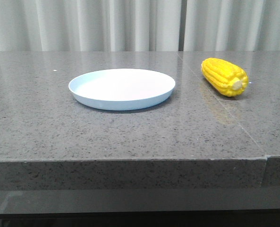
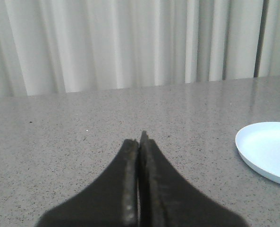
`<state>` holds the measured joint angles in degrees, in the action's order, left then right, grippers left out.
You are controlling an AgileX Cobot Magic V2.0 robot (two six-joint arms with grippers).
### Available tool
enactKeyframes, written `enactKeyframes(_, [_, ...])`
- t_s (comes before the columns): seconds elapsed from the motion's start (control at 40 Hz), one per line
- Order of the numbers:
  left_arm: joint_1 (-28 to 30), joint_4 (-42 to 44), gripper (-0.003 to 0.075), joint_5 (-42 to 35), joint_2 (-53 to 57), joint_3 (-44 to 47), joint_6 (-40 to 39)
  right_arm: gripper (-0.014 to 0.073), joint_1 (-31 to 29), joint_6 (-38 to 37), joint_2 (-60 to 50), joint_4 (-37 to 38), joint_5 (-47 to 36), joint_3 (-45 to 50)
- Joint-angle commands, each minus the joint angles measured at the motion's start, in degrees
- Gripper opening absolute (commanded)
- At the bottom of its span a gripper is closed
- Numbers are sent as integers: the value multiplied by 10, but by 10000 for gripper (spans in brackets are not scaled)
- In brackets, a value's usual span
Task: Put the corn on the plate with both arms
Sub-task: 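Release the plate and withdraw the left gripper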
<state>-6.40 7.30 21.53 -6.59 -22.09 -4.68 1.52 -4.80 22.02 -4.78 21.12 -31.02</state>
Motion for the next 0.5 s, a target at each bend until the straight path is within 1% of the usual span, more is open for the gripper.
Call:
enactKeyframes(0.0, [-4,2,-20,-40,11,-4,0,591,-2,5,8,3,-44,-20])
enactKeyframes(0.33, [-4,2,-20,-40,12,-2,0,591,-2,5,14,0,-50,-20])
enactKeyframes(0.42, [-4,2,-20,-40,12,-2,0,591,-2,5,55,0,-44,-28])
enactKeyframes(0.47, [-4,2,-20,-40,12,-2,0,591,-2,5,95,0,-34,-41])
